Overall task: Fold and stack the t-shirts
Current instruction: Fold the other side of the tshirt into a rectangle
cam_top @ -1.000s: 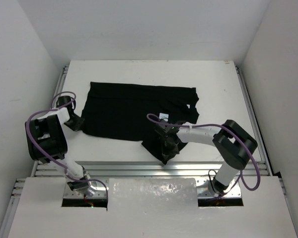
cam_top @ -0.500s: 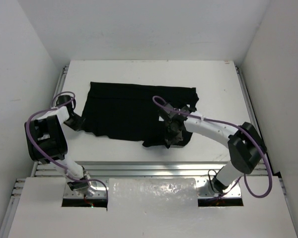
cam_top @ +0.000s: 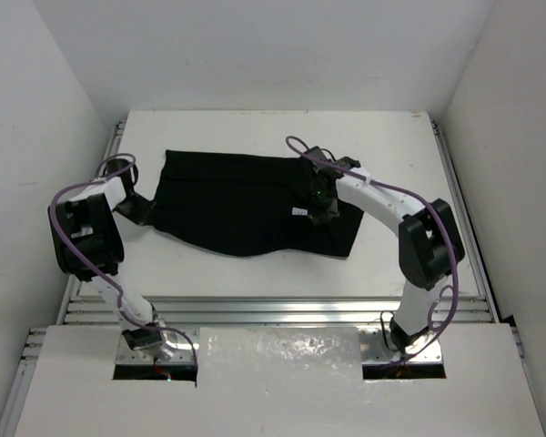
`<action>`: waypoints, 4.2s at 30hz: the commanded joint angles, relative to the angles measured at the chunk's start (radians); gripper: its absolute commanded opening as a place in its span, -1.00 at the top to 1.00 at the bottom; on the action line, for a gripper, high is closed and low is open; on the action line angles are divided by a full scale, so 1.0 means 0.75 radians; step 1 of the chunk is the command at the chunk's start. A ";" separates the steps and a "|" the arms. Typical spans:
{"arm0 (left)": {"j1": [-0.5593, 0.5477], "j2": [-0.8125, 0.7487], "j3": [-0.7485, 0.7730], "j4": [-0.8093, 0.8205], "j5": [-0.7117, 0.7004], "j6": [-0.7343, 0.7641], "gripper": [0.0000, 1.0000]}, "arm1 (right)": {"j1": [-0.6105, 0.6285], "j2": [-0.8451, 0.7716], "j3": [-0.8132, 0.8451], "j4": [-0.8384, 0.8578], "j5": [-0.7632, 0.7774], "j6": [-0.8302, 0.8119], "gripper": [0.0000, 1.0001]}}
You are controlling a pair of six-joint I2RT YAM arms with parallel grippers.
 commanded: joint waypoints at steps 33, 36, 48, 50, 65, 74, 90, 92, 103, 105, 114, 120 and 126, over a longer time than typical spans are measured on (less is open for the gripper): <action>-0.049 0.365 0.668 -0.244 0.042 -0.118 1.00 | -0.288 0.351 0.666 -0.065 0.071 -0.340 1.00; -0.051 0.353 0.704 -0.274 0.042 -0.124 1.00 | -0.300 0.392 0.749 -0.116 0.078 -0.343 1.00; -0.047 0.340 0.788 -0.309 0.048 -0.147 1.00 | -0.343 0.368 0.766 -0.112 0.063 -0.375 1.00; -0.047 0.381 0.852 -0.311 0.052 -0.153 1.00 | -0.355 0.388 0.780 -0.110 0.065 -0.379 1.00; -0.081 0.665 1.161 -0.209 0.216 -0.047 1.00 | -0.398 0.548 0.913 -0.108 0.059 -0.430 1.00; -0.141 0.735 1.288 -0.187 0.206 0.017 0.95 | -0.429 0.623 0.961 -0.078 0.043 -0.459 0.99; -0.270 0.334 0.883 -0.273 -0.277 0.060 -0.70 | -0.480 0.250 0.530 0.001 -0.027 -0.369 -0.98; -0.261 0.291 0.720 -0.162 -0.220 0.108 -0.76 | -0.507 0.091 0.265 0.061 -0.090 -0.341 -0.98; -0.235 0.498 0.739 -0.109 -0.150 0.166 -0.67 | -0.546 0.077 -0.256 0.372 -0.485 -0.259 -0.78; -0.229 0.518 0.739 -0.101 -0.148 0.184 -0.53 | -0.548 0.090 -0.301 0.407 -0.483 -0.242 -0.69; -0.196 0.600 0.780 -0.119 -0.163 0.211 0.37 | -0.548 0.202 -0.154 0.352 -0.291 -0.375 0.60; -0.196 0.635 0.834 -0.170 -0.232 0.221 0.66 | -0.562 0.229 -0.044 0.158 -0.101 -0.610 0.96; -0.192 0.608 0.784 -0.197 -0.277 0.205 0.53 | -0.593 0.274 0.007 0.055 -0.037 -0.664 0.18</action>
